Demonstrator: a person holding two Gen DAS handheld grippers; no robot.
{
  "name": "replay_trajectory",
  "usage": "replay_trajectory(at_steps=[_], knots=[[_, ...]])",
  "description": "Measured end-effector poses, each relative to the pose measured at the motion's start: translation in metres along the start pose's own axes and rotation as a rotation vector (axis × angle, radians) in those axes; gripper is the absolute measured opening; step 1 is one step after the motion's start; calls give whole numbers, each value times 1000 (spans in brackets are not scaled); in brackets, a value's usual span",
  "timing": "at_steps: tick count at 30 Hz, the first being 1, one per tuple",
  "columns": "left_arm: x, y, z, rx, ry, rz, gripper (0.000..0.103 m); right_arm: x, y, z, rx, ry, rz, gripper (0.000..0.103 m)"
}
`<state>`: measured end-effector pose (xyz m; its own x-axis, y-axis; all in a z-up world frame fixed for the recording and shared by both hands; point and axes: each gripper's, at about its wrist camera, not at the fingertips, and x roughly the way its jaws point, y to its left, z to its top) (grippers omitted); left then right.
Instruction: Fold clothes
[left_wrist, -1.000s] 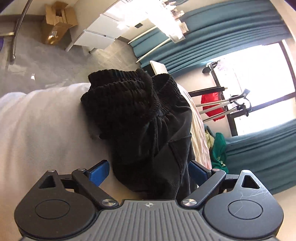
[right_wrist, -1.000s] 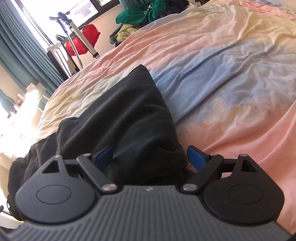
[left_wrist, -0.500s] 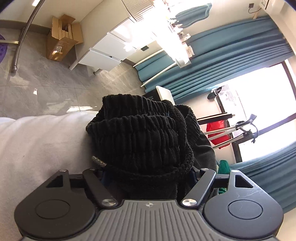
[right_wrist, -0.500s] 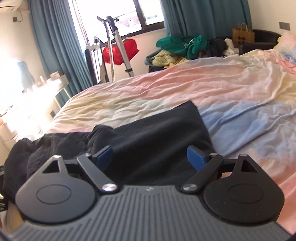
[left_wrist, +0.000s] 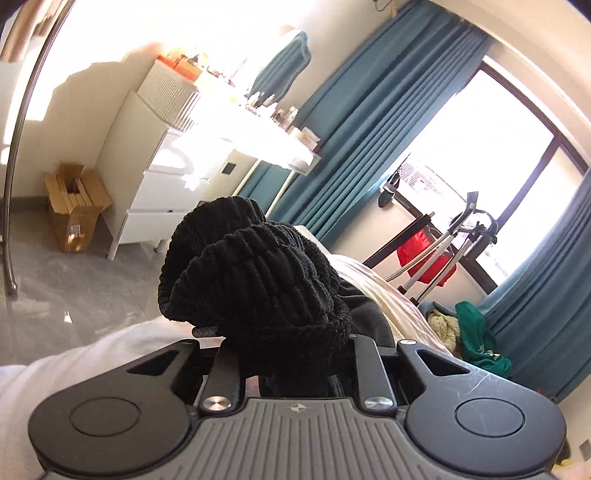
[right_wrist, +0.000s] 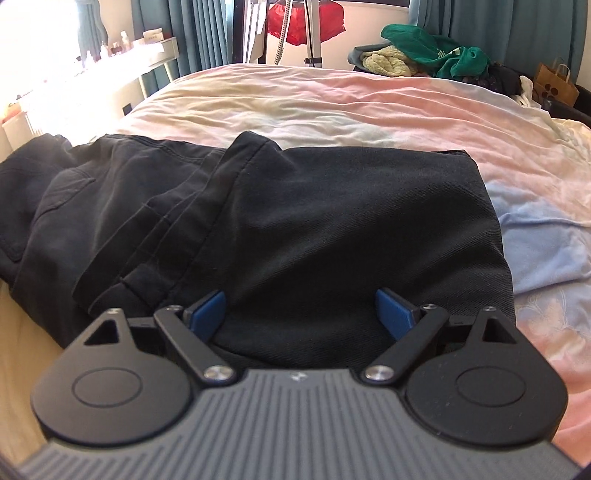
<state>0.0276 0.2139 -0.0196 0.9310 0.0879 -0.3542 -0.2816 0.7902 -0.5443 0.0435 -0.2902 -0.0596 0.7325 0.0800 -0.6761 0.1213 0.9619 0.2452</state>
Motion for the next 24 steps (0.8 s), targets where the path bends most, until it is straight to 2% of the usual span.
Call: replay_trajectory(at_steps=[6,9,11,15,18,21,24], knots=[[-48,-127,4,160,-173,-28,20,-15,-33,11,141,-6,21,88],[-71,-199,-11,232,-233,-57,20,-29,-63,11,222,-33,-27,89],[-83,-245,-25,274,-273,-81,20,-40,-83,10,288,-59,-27,89],[-108,-333,-67,344,-331,-134,19,-55,-118,10,408,-108,20,89],[-127,-393,-112,420,-324,-175,19,-56,-135,7,468,-117,23,89],[-135,-449,-169,503,-326,-226,19,-57,-151,6,514,-136,18,89],[-136,-488,-230,593,-301,-292,20,-58,-165,5,550,-163,9,89]])
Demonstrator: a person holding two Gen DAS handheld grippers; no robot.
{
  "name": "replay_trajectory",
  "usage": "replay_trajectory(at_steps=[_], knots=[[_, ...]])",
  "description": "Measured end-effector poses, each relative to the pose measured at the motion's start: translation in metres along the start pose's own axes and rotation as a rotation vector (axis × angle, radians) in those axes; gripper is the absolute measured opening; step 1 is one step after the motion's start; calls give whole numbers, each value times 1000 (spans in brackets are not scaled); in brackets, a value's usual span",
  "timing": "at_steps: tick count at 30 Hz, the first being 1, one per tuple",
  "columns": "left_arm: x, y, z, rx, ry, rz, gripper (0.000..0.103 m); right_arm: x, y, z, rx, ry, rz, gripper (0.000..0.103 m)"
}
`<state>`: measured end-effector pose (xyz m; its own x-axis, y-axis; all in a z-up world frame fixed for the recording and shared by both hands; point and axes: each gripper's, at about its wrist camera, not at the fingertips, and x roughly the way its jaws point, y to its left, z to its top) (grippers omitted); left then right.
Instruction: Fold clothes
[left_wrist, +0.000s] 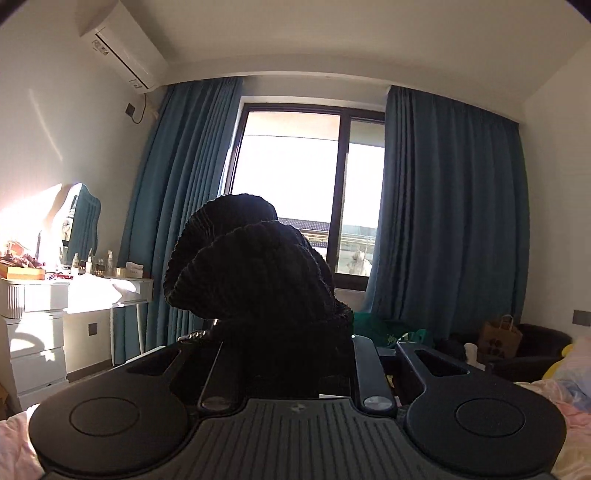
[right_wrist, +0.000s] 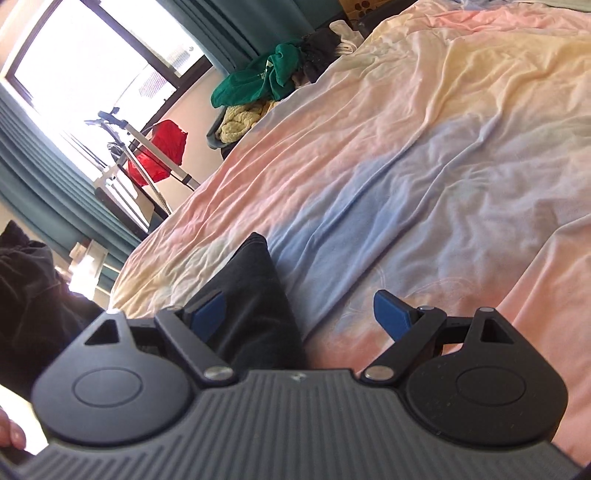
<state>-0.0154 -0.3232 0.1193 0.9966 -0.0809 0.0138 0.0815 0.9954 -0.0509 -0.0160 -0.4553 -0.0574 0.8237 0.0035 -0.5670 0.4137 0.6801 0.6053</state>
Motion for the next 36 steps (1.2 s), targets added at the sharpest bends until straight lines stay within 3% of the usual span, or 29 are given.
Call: replay_trajectory(at_steps=[3,8,12,15,16,19,20,22,26,29,36], knots=[[5,-54,-40,135,38,-75,20,-1,-13,7,35,-29,-4,89],[21,-103,-122,400,189,-202,23,-1,-34,17,109,-65,11,89],[22,-117,-150,453,214,-230,30,1,-40,19,141,-58,49,89],[27,-123,-153,472,233,-244,44,0,-30,16,91,-58,68,89],[30,-117,-153,475,257,-267,50,-1,-27,15,78,-67,74,89],[36,-84,-156,482,310,-302,88,-3,-24,14,73,-77,100,89],[40,-78,-157,492,334,-303,91,-1,-23,13,77,-64,118,90],[43,-71,-156,522,361,-328,91,3,-22,10,87,-27,160,90],[24,-32,-157,641,318,-392,93,13,-16,0,112,66,234,90],[15,25,-163,685,336,-351,94,21,-11,-7,131,103,241,90],[32,135,-161,577,422,-247,90,40,0,-23,180,179,247,90]])
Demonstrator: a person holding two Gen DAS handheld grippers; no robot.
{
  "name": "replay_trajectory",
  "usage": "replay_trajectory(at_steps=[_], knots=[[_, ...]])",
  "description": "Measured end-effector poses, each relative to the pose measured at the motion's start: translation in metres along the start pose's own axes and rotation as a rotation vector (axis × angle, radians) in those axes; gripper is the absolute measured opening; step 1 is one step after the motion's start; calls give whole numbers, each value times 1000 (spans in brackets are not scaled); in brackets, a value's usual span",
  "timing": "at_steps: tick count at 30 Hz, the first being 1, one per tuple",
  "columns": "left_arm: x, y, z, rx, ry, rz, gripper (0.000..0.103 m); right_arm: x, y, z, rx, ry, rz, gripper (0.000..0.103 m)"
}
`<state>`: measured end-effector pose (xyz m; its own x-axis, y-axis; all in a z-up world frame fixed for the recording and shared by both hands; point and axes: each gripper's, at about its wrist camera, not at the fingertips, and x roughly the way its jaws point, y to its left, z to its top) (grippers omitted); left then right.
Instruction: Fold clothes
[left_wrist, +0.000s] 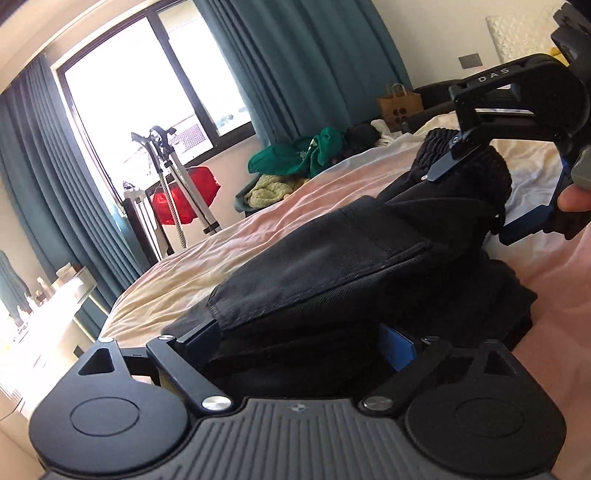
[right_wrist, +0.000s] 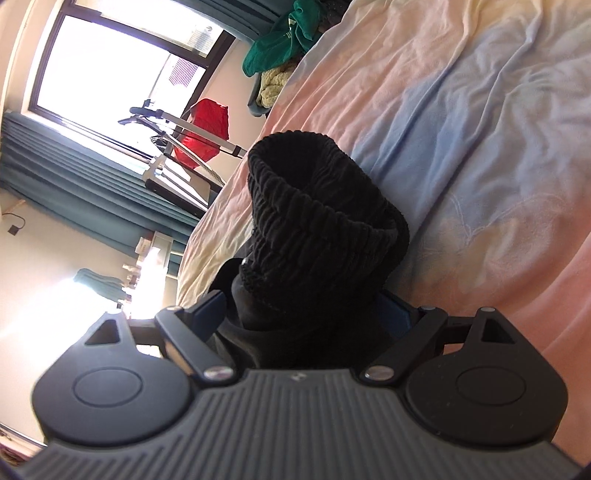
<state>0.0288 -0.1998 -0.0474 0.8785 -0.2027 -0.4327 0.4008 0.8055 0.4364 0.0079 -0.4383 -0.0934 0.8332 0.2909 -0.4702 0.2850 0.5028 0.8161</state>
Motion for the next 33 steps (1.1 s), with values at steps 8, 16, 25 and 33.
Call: replay_trajectory(at_steps=[8,16,25,33], knots=[[-19,42,-42,-131,-51,-7,84,4,-3,-4,79,-58,5,91],[-32,48,-46,-238,-63,-36,83,13,-4,-10,68,-134,-47,73],[-35,58,-47,-281,-76,-36,61,21,4,-13,-1,-176,-135,43],[-52,87,-48,-376,-100,-87,17,-4,36,-17,-178,-280,-47,33]])
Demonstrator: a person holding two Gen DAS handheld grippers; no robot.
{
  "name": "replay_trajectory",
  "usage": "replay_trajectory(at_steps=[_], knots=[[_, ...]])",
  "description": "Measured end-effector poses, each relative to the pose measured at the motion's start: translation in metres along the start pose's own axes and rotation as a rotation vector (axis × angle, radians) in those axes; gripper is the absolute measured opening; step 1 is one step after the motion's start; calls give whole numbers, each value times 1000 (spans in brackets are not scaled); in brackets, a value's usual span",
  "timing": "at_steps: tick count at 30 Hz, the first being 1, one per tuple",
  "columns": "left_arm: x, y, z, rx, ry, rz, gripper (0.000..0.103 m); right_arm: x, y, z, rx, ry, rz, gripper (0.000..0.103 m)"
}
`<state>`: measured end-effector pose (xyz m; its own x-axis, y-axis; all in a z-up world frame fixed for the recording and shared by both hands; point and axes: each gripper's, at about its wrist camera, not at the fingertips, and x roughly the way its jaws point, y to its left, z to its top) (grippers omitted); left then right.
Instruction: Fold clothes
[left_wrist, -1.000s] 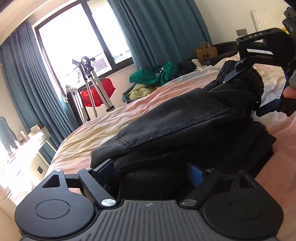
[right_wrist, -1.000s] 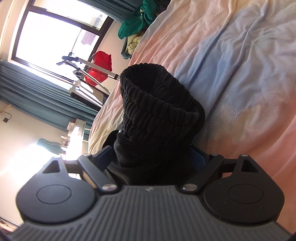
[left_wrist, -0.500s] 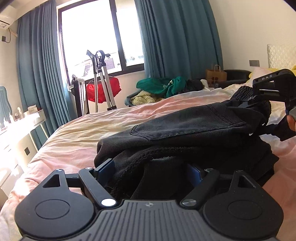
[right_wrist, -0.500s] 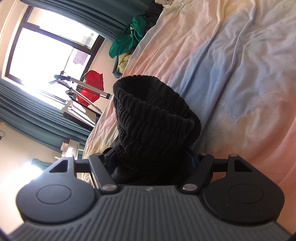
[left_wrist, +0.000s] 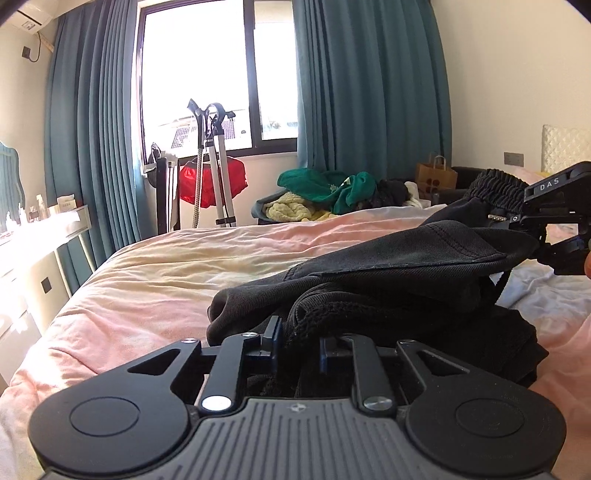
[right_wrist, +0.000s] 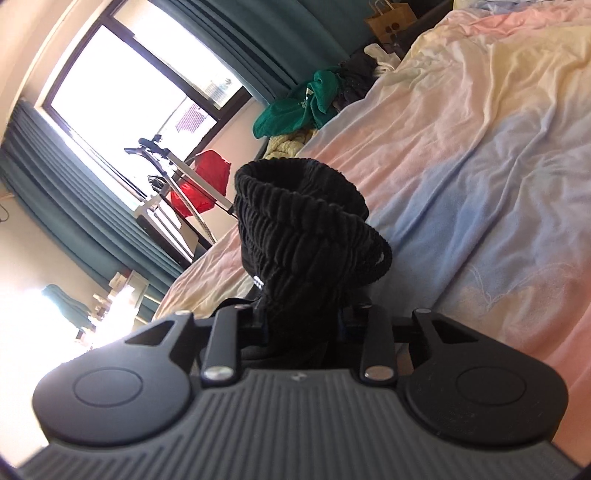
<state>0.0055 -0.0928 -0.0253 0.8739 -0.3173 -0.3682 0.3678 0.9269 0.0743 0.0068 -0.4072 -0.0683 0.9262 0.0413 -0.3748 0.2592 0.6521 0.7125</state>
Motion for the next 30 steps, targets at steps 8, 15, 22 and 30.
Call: replay_trajectory(at_steps=[8,15,22,30], knots=[[-3,4,-12,-37,43,-43,18,14,-54,-18,208,176,-112,37],[-25,25,-14,-174,-16,-90,51,1,-61,-19,308,216,-82,52],[-27,77,-20,-603,-31,-170,86,0,-54,-25,290,252,-96,72],[-4,117,-40,-867,52,-154,87,21,-50,-31,255,273,-87,80]])
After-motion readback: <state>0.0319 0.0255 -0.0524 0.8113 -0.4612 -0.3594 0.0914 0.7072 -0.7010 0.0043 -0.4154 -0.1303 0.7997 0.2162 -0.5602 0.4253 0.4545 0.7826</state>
